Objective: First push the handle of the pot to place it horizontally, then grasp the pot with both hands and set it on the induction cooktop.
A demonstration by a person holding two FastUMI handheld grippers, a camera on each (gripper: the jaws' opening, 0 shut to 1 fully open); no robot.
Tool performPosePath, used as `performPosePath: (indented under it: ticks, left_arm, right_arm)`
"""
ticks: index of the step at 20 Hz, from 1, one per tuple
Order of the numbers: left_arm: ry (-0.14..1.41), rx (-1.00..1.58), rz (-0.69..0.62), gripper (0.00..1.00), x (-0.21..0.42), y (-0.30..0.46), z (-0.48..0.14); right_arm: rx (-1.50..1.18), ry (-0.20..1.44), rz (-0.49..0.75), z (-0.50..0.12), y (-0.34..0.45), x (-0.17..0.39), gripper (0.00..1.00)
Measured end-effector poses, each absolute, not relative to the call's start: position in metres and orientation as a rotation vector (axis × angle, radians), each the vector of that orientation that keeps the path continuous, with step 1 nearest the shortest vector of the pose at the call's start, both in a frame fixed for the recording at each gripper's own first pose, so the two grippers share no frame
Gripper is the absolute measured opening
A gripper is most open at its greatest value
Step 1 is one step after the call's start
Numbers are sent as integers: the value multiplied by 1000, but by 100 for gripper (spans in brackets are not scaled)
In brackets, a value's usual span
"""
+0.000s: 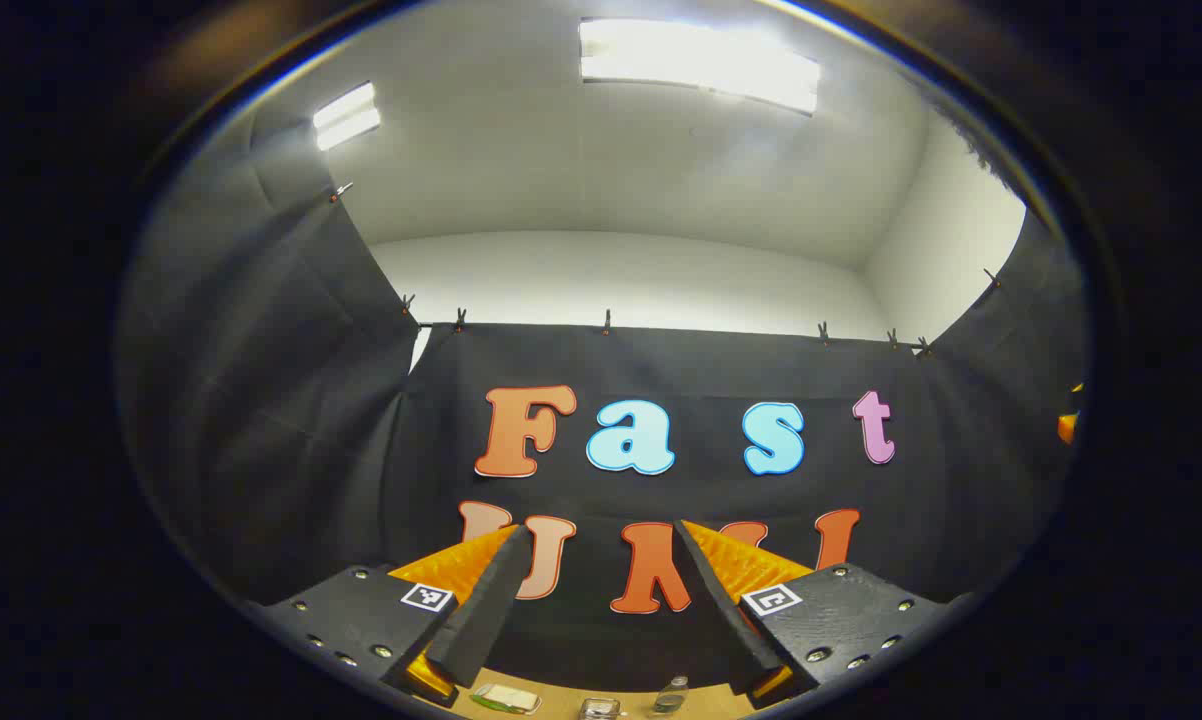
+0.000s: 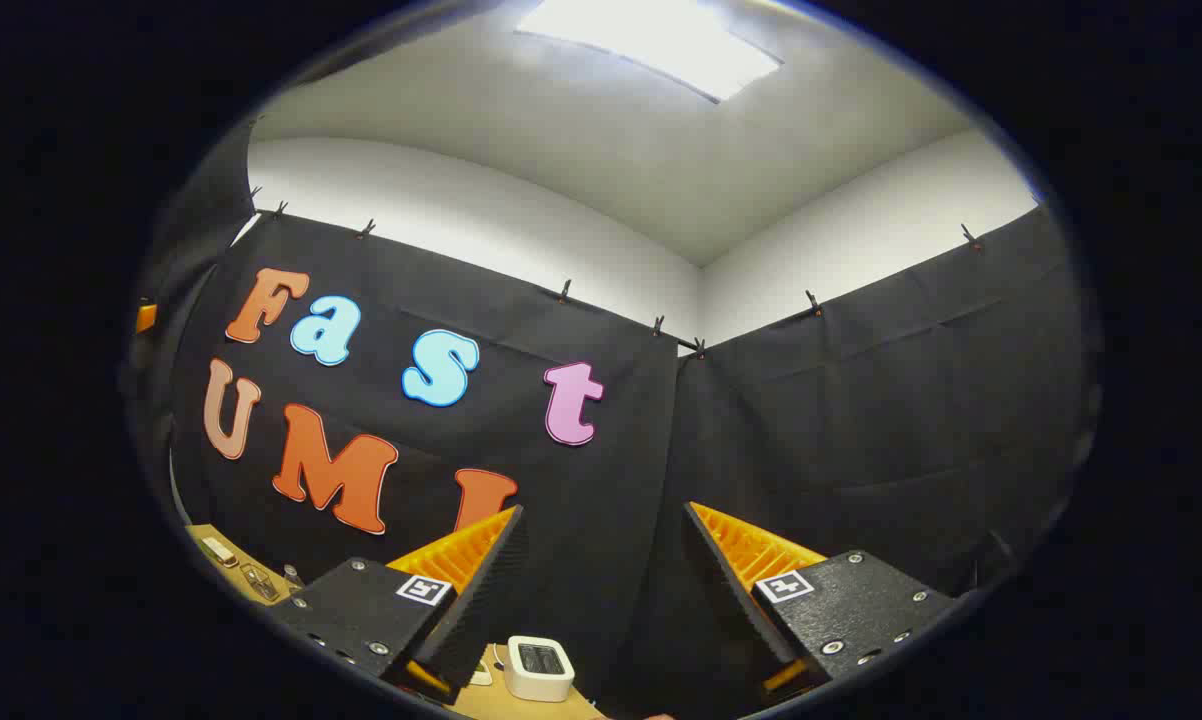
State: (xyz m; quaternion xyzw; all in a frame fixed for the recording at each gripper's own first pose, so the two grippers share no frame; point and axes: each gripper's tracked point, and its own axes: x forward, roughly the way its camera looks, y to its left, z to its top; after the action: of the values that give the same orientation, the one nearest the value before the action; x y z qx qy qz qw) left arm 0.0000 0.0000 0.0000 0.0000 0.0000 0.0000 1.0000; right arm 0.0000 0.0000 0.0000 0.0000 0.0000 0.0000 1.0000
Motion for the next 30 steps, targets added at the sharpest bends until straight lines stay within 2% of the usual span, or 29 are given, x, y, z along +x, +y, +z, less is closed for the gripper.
performPosePath:
  ticks: [11,19,23,30]
  left_arm:
    - [93,34,-84,89,-14,-34,-26]
    - [115,34,-96,87,-16,-39,-30]
    - [154,15,-109,91,-22,-49,-41]
    - [260,24,-156,89,-46,-79,-73]
  right_arm:
    - [31,29,18,-18,0,-1,95]
    - [21,32,24,-25,-3,-5,95]
    - [33,42,32,-31,-8,-5,95]
    - [47,49,71,-48,-14,5,95]
